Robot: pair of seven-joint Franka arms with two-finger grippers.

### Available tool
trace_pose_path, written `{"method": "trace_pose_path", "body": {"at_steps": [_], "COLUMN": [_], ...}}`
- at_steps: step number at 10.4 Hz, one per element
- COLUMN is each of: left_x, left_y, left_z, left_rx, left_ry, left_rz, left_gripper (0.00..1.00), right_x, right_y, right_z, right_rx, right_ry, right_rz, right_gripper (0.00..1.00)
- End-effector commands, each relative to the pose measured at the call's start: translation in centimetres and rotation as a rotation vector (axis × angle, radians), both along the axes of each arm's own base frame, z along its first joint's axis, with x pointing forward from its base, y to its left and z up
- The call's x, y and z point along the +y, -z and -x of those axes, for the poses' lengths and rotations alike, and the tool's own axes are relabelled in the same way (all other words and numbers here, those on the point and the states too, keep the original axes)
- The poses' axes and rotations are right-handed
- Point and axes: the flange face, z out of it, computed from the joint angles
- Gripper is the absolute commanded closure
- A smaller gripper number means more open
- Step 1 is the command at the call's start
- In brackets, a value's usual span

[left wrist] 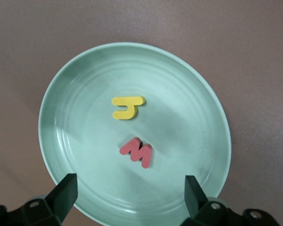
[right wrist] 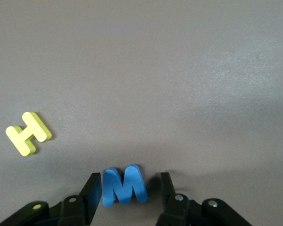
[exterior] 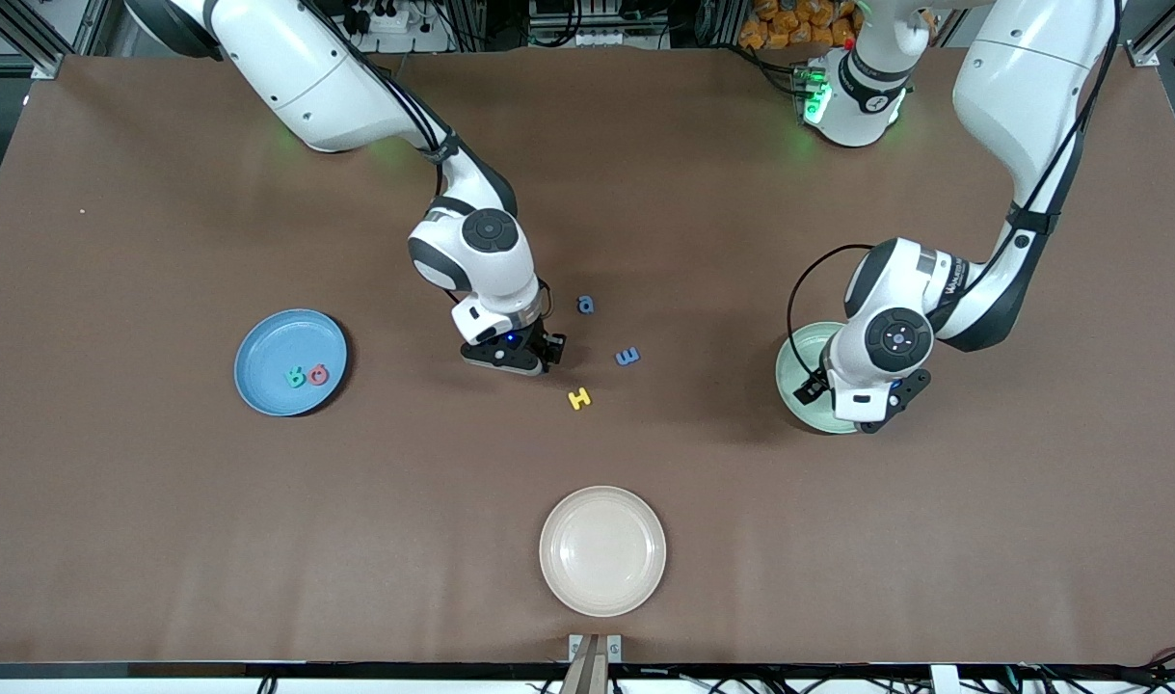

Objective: Sort uppercase to blue plate, lowercase to green plate
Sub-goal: 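Release m on the green plate while the right gripper grasps blue M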

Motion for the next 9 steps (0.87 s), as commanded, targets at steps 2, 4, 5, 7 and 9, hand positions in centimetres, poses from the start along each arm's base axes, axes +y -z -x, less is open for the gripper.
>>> {"method": "trace_pose_path", "body": {"at_steps": [2, 4, 5, 7, 9], "left_x": [-0.21, -0.22, -0.23, -0.22, -0.23], "left_y": [-0.64, -0.73, -0.79, -0.64, -0.79], "left_z": [0.63, 0.62, 0.57, 0.64, 0.57], "left_rx": [-0.013, -0.015, -0.016, -0.013, -0.016], "left_ry": [0.026, 0.023, 0.023, 0.023, 0.023], "left_rz": [-0.006, -0.005, -0.005, -0.005, -0.005], "left_gripper": [0.00, 0.00, 0.00, 0.00, 0.00], "right_x": [0.87, 1.36, 1.23, 1.22, 1.15], "right_y": [0.47, 0.55, 0.49, 0.58, 0.58], "right_z": [-0.34, -0.25, -0.36, -0.33, -0.39], "right_rx": [-0.012, -0.014, -0.013, -0.022, -0.025], "right_ry": [0.025, 0.019, 0.022, 0.004, -0.001], "right_rz": [0.016, 0.015, 0.021, 0.035, 0.037], "right_gripper": [0.43, 0.46, 0.49, 0.54, 0.60]}}
